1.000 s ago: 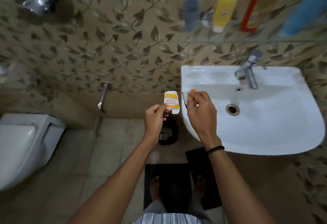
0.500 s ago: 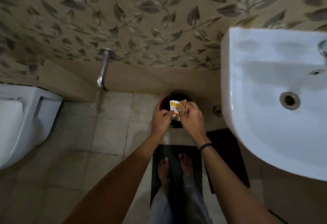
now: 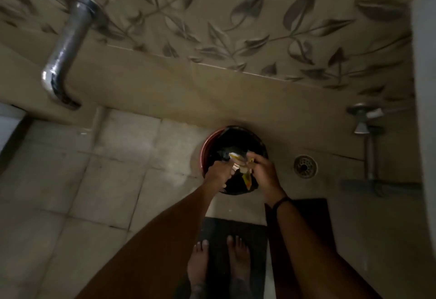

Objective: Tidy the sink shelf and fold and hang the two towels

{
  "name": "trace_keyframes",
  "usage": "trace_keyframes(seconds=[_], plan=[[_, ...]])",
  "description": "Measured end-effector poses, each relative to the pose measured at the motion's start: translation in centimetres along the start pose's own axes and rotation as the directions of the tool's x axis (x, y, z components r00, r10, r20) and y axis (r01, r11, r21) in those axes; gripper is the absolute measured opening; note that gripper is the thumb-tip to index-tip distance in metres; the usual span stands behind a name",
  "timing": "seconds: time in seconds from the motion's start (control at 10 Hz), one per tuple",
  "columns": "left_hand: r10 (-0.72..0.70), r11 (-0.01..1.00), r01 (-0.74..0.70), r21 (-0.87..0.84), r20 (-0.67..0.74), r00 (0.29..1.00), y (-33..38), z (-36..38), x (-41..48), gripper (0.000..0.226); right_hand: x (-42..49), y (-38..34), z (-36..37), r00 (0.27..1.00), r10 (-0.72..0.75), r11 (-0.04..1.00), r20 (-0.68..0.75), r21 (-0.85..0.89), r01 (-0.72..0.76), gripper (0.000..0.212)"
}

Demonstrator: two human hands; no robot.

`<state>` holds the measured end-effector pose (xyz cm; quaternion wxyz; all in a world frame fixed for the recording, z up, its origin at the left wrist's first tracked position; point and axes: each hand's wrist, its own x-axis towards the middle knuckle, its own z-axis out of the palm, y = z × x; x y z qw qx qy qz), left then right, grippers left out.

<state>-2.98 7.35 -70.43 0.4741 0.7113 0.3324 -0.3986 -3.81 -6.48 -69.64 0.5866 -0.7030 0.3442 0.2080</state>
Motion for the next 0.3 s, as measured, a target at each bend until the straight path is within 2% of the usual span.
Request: trace_keyframes(seconds=[0.1, 0.3], plan=[[-0.053, 0.999, 0.053, 0.003, 0.041, 0.998, -0.8, -0.1, 1.9, 0.047, 0.1, 0.4, 0.3, 0.998, -0.041, 0.999, -0.050, 0.005, 0.041, 0.038], [-0.017, 1.000, 0.017, 0.009, 0.038, 0.999, -1.8, -2.0, 1.0, 0.035, 0.8, 1.2, 0.8, 0.990, 0.025, 0.986, -0.140, 0.168, -0.001, 0.033]])
